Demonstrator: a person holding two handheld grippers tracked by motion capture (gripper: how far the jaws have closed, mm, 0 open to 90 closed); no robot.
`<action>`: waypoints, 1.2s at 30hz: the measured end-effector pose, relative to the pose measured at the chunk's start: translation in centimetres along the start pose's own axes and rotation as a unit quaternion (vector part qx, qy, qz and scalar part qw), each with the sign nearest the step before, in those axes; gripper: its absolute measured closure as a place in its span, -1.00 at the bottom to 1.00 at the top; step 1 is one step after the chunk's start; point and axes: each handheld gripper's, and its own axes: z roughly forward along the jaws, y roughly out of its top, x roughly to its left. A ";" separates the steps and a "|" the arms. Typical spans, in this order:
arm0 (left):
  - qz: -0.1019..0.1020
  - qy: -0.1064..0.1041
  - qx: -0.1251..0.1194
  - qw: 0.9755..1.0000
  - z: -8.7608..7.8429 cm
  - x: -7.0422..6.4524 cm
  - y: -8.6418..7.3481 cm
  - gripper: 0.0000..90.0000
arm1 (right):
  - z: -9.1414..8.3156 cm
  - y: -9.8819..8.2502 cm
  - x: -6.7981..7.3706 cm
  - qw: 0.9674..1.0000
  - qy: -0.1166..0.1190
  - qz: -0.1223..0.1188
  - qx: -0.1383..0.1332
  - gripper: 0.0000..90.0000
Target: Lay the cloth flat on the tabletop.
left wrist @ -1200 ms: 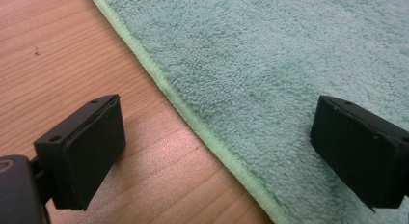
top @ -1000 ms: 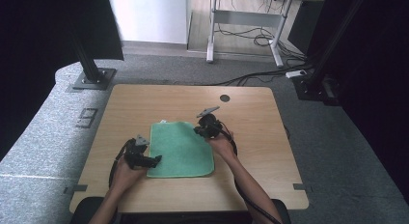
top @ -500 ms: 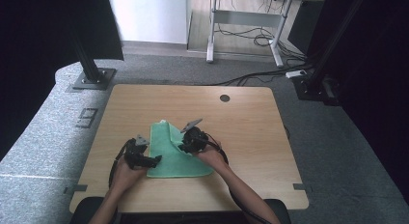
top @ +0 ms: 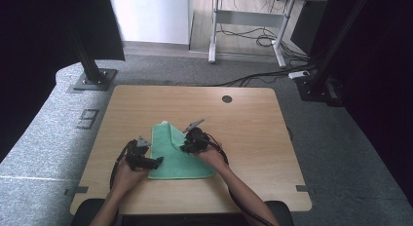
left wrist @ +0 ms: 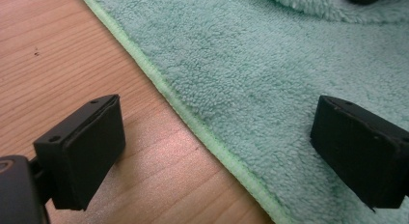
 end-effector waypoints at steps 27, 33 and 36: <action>0.000 0.000 0.000 1.000 0.2 0.0 0.1 -0.91 | -3.3 -0.6 -11.3 0.984 -0.149 0.098 -0.006 0.21; 0.000 0.000 0.000 1.000 0.2 0.0 0.1 -0.91 | -3.1 -1.1 -10.6 0.986 -0.139 0.091 -0.006 0.03; 0.000 0.000 0.001 1.000 0.1 0.0 0.1 -0.91 | -2.0 -1.7 -10.6 0.985 -0.146 0.087 0.005 -0.05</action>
